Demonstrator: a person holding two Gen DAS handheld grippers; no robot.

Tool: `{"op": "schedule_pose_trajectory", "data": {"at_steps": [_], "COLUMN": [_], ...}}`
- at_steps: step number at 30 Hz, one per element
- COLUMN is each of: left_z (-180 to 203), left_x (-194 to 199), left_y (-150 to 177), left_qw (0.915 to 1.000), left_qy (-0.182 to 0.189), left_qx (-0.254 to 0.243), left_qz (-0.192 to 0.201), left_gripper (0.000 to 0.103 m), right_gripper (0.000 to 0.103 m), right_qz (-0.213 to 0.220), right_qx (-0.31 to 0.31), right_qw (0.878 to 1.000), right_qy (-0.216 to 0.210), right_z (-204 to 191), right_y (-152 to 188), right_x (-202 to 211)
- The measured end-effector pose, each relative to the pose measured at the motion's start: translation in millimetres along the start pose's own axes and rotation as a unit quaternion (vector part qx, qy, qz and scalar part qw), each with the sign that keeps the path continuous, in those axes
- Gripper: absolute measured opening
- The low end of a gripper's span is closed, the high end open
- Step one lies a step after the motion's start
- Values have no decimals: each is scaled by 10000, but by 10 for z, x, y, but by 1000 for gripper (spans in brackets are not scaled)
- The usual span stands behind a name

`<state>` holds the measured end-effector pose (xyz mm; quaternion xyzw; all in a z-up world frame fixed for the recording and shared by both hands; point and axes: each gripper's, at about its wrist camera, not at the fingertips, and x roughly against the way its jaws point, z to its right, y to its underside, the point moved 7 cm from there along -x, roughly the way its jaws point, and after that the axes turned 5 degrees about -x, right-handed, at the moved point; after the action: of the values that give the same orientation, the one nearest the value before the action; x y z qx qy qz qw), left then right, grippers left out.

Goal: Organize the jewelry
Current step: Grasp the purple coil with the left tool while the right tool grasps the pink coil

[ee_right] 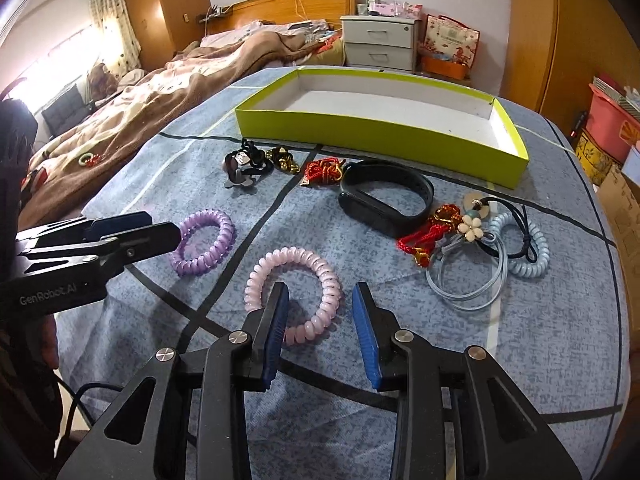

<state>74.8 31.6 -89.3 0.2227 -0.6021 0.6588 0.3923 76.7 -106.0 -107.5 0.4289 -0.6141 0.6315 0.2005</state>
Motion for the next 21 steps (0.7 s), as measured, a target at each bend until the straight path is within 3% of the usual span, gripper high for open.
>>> {"op": "schedule_pose_trajectory", "data": {"at_steps": [2,6,13,17,21], "left_z": [-4,0,35,45,72], "left_x": [-1,-35,-95,-118,-157], "left_y": [-3,-1,-26,-51,-58], "left_qw": [10000,10000,9997,9994,9967], "left_qy": [39,-16,-86,-130,-479], "left_qx": [22,-23,-208,-309,-652], "left_qz": [21,-55,-81,-77,-101], "left_gripper": [57,57,57,49,41], "right_gripper": [18,11,10,10,10], "right_qz": [-9,-12,135,225,339], "right_qx": [57,54,-215,-296,-390], "right_qw": [9999,9999,9997,9993,9986], "right_qy": [95,120,-40,-89,-89], "right_z": [-3,18,97,142,195], "right_y": [-2,-7,-34,-64,-108], "right_x": [-13,-16,51,125,191]}}
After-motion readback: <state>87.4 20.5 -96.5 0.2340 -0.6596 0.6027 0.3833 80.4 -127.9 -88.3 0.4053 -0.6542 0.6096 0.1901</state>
